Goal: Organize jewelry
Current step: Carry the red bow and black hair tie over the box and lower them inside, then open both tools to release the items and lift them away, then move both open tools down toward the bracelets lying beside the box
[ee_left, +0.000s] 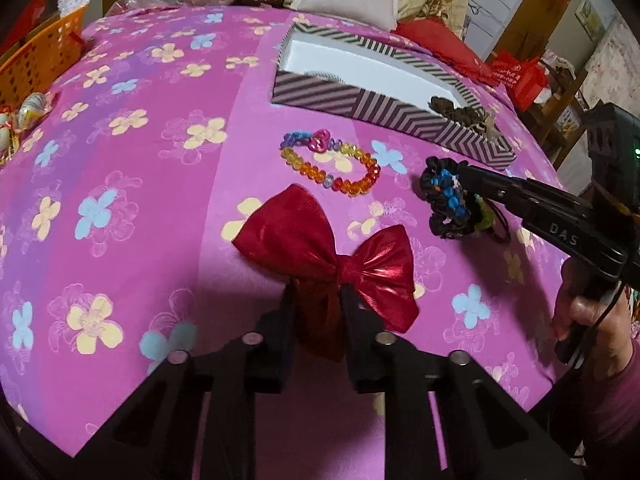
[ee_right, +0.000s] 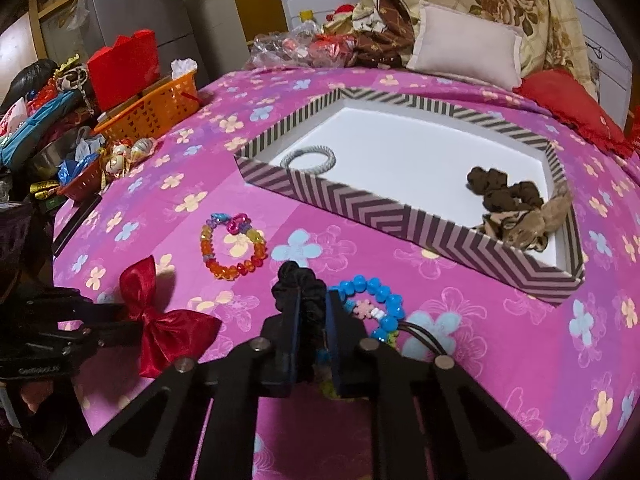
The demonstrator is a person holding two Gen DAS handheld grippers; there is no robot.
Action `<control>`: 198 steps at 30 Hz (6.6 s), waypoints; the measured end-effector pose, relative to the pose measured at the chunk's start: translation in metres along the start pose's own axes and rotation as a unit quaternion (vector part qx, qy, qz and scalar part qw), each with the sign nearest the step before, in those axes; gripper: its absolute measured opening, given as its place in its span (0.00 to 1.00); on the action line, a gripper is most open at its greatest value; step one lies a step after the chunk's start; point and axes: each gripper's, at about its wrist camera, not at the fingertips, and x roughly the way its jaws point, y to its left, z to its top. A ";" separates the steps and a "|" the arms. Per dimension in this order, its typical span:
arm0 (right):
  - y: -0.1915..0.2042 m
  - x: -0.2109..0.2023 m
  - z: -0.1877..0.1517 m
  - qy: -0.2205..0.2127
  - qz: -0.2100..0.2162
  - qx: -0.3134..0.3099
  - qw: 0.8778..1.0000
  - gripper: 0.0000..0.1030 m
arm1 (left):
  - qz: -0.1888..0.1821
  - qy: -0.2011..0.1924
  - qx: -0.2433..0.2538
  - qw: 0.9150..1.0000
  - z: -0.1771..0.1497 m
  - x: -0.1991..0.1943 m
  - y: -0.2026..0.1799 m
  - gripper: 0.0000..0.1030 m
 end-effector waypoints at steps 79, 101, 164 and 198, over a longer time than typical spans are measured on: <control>-0.059 -0.071 0.057 -0.089 -0.015 0.055 0.994 0.09 | 0.003 -0.104 0.016 0.994 0.127 -0.028 -0.055 0.00; -0.118 0.006 0.084 -0.045 -0.018 0.114 0.992 0.09 | 0.001 -0.042 0.006 0.999 0.185 0.069 -0.064 0.00; -0.050 -0.096 0.014 -0.075 -0.102 0.043 0.991 0.75 | 0.082 -0.132 0.041 0.987 0.101 -0.017 -0.098 0.23; -0.043 -0.098 -0.014 -0.051 -0.104 0.054 0.992 0.77 | 0.088 -0.113 0.036 0.989 0.063 -0.019 -0.097 0.23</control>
